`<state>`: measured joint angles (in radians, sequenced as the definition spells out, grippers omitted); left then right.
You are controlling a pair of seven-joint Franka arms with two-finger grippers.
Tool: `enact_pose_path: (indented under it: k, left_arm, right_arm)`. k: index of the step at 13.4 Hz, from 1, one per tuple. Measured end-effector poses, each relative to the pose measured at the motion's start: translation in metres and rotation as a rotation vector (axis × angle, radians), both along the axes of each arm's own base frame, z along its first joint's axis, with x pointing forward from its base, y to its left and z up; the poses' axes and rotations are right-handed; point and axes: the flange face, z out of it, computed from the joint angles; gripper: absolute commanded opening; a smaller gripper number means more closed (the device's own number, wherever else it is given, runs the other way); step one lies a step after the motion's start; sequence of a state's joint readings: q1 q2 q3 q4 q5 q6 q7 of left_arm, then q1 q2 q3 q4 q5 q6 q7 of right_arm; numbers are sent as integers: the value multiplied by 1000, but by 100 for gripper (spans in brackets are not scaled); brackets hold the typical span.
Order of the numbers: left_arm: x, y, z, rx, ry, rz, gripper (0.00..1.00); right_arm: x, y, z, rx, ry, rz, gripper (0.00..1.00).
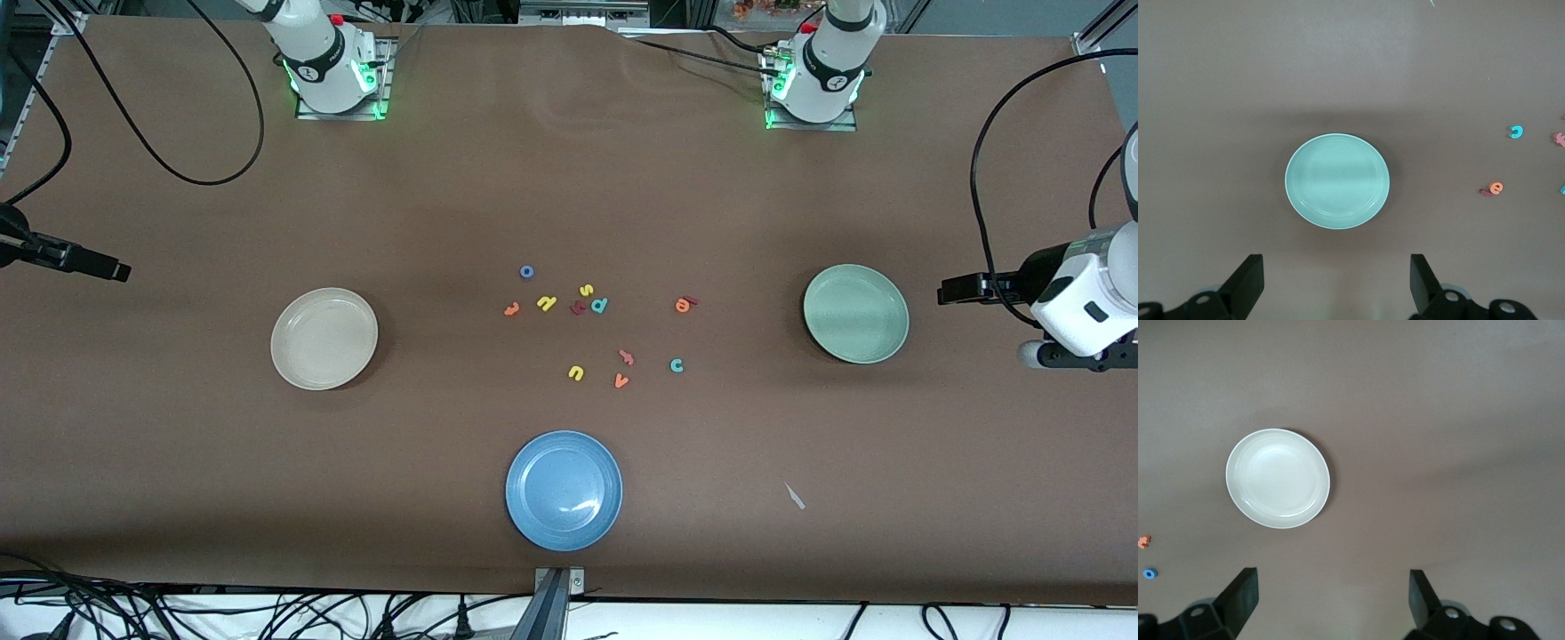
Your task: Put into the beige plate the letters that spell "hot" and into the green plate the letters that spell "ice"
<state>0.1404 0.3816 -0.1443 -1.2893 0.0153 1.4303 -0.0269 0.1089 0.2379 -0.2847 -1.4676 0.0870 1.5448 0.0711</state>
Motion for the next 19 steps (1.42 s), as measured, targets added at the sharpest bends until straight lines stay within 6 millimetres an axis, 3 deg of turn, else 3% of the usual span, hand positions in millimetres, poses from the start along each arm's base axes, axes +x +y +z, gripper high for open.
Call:
enact_pose_path:
  k: [14, 19]
  left_arm:
    - [0, 3, -5, 3, 2, -1, 99]
    - [0, 5, -2, 1, -7, -87, 100]
  right_arm:
    - [-4, 4, 5, 8, 23, 7, 100]
    - [-4, 7, 8, 9, 17, 11, 100]
